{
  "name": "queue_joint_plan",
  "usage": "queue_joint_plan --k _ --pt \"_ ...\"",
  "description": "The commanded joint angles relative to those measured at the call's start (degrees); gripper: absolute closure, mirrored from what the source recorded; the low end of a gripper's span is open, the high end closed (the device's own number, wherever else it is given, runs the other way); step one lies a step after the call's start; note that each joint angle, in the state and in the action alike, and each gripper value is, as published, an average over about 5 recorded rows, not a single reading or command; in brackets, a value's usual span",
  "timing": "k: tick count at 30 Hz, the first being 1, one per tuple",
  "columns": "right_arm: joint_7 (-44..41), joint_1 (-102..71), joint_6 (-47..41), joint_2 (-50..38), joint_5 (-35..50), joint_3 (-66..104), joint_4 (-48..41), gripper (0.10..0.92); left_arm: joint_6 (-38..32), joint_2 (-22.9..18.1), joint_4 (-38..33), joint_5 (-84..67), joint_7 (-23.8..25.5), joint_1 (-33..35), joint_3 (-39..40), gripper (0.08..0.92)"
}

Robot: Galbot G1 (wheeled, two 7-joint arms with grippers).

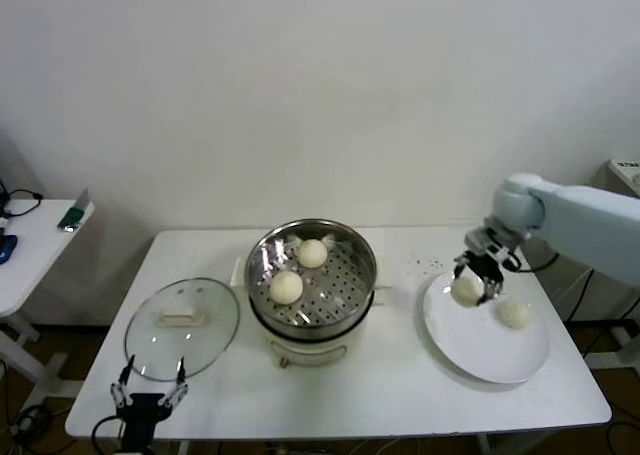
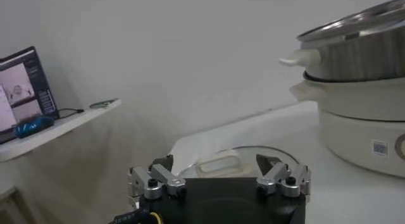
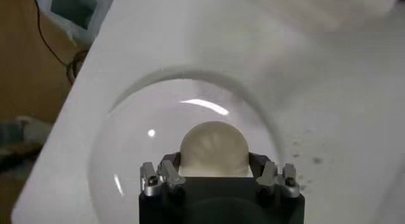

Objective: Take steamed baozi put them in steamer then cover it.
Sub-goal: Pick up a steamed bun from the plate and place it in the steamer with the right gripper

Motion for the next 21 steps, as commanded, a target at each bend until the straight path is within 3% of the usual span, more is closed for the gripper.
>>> queue_joint_plan --k 1,7,21 --pt "-3.35 9.57 16.52 11.90 -4.76 3.21 1.28 0.321 0.77 0.05 -0.62 -0.43 -0.26 0.07 0.24 0.177" --pt "-3.71 9.40 21.72 19.63 -8.70 7.25 2.21 0.321 1.56 -0.14 -1.53 -0.68 -0.24 -0.39 0.79 0.177" --pt "-3.14 0.39 22.79 32.09 -14.68 7.94 4.17 0.318 1.65 0.50 -1.71 -2.46 0.01 0.07 0.42 0.177"
